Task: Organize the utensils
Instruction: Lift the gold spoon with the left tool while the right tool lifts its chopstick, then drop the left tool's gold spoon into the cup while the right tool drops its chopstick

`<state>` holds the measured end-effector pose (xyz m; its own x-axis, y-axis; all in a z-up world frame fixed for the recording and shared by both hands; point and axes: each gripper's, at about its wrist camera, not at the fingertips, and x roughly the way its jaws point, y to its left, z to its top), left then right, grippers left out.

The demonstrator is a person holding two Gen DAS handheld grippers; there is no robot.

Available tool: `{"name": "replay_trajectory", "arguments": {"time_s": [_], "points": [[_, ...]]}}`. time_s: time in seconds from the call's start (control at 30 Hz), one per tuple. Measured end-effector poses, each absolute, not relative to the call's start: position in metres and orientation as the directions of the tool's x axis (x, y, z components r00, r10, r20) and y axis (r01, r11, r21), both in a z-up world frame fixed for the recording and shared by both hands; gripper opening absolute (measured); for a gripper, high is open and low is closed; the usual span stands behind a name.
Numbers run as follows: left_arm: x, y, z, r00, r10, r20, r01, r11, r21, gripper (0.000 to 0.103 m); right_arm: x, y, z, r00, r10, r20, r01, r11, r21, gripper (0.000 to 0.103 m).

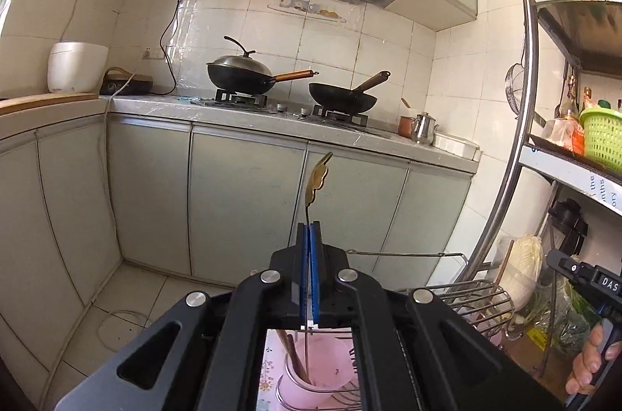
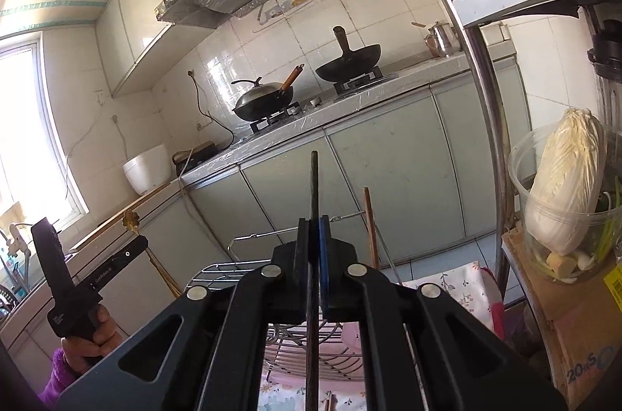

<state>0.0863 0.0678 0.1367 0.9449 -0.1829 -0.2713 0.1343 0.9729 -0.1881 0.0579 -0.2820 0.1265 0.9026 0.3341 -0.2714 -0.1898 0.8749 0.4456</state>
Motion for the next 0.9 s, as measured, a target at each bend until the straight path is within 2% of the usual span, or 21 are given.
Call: {"name": "replay_trajectory", "arguments": {"time_s": [0.33,0.73,0.9], "points": [[0.090,0.054,0.125,0.939,-0.228,-0.258,0.178,0.963,-0.201,0.001,0.063,-0.287,0.128,0.927,0.296,-0.231,-0.171,0.880,0.442,0.005],[0.089,0.037,0.078,0.924,-0.220,-0.314,0.187,0.974,-0.131,0.001,0.084,-0.294,0.123,0.957,0.242,-0.160,-0.157,0.895,0.417,0.005],[0.092,0.041,0.063,0.915,-0.225,-0.336,0.182,0.971,-0.154,0.001,0.096,-0.292,0.114,0.965,0.222,-0.141,-0.150,0.905,0.397,0.005]]}}
